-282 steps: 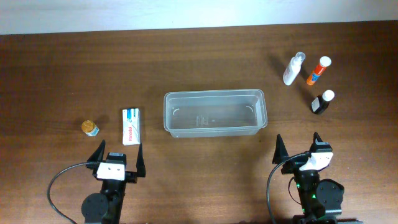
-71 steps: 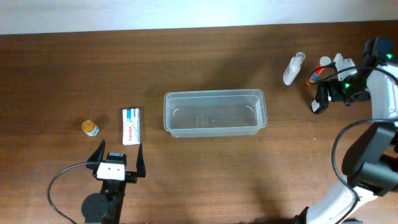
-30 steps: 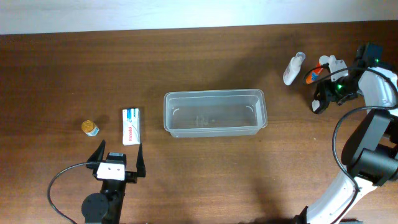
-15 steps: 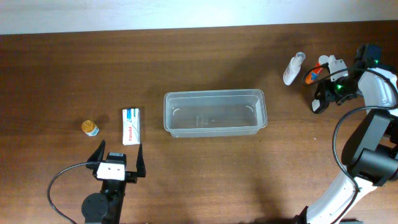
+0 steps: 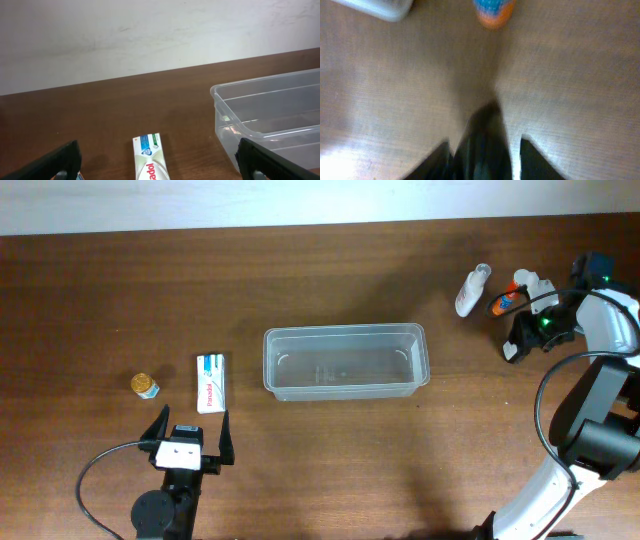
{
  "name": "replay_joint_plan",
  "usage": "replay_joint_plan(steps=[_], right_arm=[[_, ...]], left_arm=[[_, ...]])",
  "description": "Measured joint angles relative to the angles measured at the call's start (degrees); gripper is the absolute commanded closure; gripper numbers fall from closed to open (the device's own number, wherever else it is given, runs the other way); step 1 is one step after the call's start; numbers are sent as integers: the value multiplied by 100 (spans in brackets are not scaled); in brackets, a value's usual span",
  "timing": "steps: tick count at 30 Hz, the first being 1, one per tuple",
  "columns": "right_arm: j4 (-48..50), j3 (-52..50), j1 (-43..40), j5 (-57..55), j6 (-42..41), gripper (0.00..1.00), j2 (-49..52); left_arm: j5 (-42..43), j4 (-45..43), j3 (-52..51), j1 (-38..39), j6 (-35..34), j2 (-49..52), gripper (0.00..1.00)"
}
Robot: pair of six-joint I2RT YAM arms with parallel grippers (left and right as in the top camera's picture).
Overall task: Pack container
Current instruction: 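Lower the right gripper and grasp the dark bottle by its cap, then carry the dark bottle into the container and release it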
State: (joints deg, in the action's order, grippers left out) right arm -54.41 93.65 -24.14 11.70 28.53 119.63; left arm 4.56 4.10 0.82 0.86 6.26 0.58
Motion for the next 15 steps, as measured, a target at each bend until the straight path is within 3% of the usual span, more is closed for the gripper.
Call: replay_joint_plan(steps=[15], right_arm=[[-986,1196,0,-20,-289,82,0]], left_arm=[[0,0,0,0,0,0,1]])
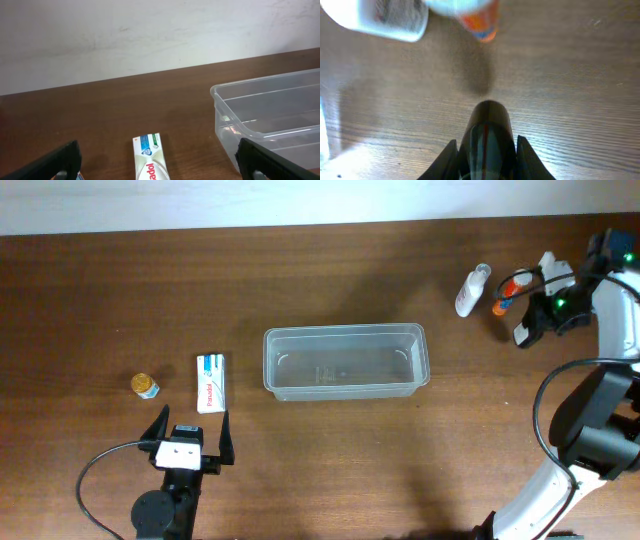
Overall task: Pack container
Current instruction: 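Carry the dark bottle into the container and release it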
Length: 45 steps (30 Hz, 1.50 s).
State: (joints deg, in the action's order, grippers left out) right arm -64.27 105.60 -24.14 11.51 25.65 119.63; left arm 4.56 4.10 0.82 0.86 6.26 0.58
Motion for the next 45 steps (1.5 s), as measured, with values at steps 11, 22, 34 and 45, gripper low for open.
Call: replay_joint_plan(steps=[11,22,34,45], right_arm=[[-1974,2957,177,802,-909,82,9],[-3270,3692,2358,682,-1460,82,-9],[-3265,3488,3901,-798,-2789,83,-11],[-2271,1598,4037,-1001,-3613,87,-7]], left_arm=[[0,-2,0,0,0,0,1],[0,-2,0,0,0,0,0],[-2,-2,0,0,0,0,1],[-2,0,0,0,0,0,1]])
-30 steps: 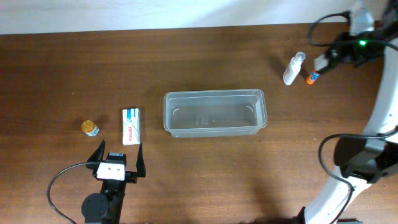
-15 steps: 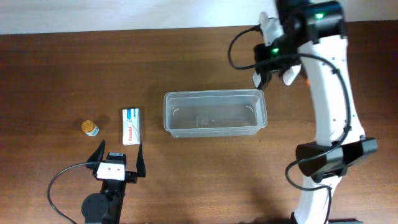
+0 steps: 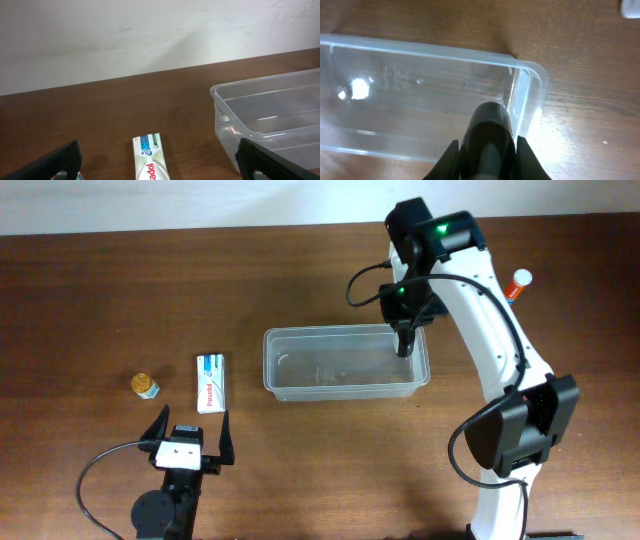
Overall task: Pack container
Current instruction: 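Carry the dark bottle into the container and release it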
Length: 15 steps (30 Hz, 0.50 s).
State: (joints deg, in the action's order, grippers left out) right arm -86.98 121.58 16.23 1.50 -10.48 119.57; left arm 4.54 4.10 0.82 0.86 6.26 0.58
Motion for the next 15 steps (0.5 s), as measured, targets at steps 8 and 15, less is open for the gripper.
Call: replay_joint_plan(steps=[8,15], right_arm=[[723,-785,0,-2,-302,87,-2],[800,-841,0,-4,-308,87,-2]], left_arm=[[2,0,0,0,0,0,1],[0,0,0,0,0,0,1]])
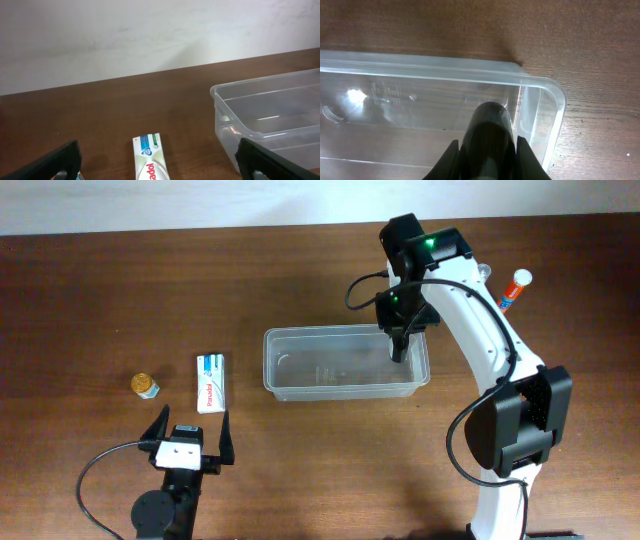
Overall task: Pack container
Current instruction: 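Carry the dark bottle into the container and release it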
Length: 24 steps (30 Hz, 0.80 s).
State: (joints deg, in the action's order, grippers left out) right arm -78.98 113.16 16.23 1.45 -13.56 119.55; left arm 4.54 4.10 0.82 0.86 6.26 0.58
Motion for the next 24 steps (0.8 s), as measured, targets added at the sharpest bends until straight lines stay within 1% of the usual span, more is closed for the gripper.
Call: replay_joint_plan(steps=[9,11,16,24], right_arm=[[286,-555,-87,-162,-15,88,0],[444,-664,-170,-83,-15,90,0],[841,-890,-330,238,-17,90,0],[1143,-1434,-328,518,-15,90,0]], left_arm=[[2,0,0,0,0,0,1],[0,0,0,0,0,0,1],[0,0,0,0,0,0,1],[0,0,0,0,0,0,1]])
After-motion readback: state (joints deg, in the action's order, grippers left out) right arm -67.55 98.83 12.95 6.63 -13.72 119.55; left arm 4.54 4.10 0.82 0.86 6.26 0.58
